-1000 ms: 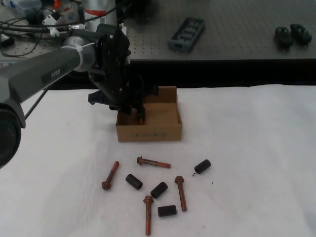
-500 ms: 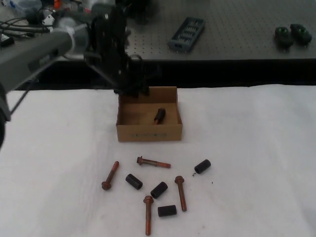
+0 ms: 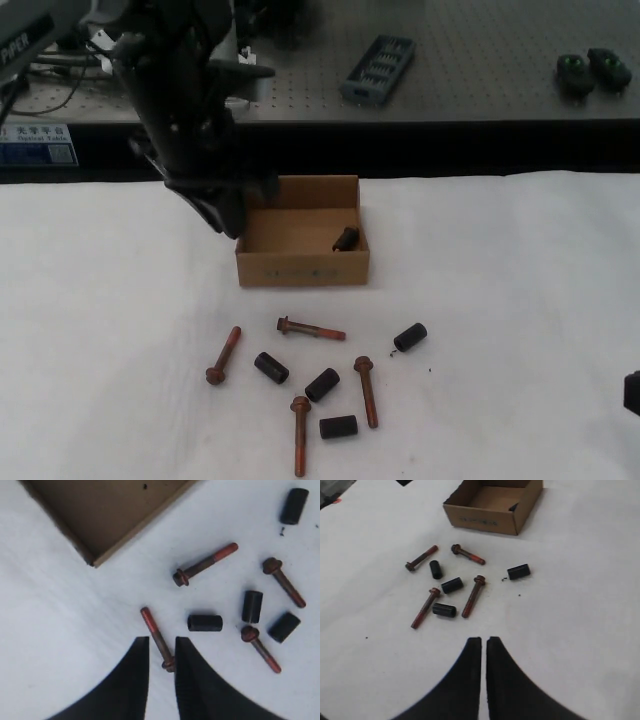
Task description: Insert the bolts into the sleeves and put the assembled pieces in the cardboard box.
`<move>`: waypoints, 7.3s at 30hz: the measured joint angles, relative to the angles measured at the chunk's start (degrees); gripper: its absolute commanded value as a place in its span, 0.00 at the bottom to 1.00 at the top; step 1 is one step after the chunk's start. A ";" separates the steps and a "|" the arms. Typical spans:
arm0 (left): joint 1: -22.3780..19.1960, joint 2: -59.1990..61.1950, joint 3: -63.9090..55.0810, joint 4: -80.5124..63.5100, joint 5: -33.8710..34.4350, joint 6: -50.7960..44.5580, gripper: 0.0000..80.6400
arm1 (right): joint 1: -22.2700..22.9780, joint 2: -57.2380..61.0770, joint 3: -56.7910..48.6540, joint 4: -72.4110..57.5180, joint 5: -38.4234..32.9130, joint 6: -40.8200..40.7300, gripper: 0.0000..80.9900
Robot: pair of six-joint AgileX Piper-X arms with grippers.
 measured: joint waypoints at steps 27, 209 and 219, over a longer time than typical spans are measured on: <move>-11.18 -11.65 16.48 6.07 -5.27 33.20 0.04 | 0.00 -0.08 -7.65 13.02 -3.52 -4.92 0.05; -9.87 -94.65 94.78 -53.52 4.95 -16.06 0.01 | 28.38 85.54 -47.61 2.31 12.33 24.43 0.33; -9.87 -94.65 94.78 -53.52 4.96 -16.06 0.01 | 28.38 88.62 -47.94 0.88 12.18 24.43 0.33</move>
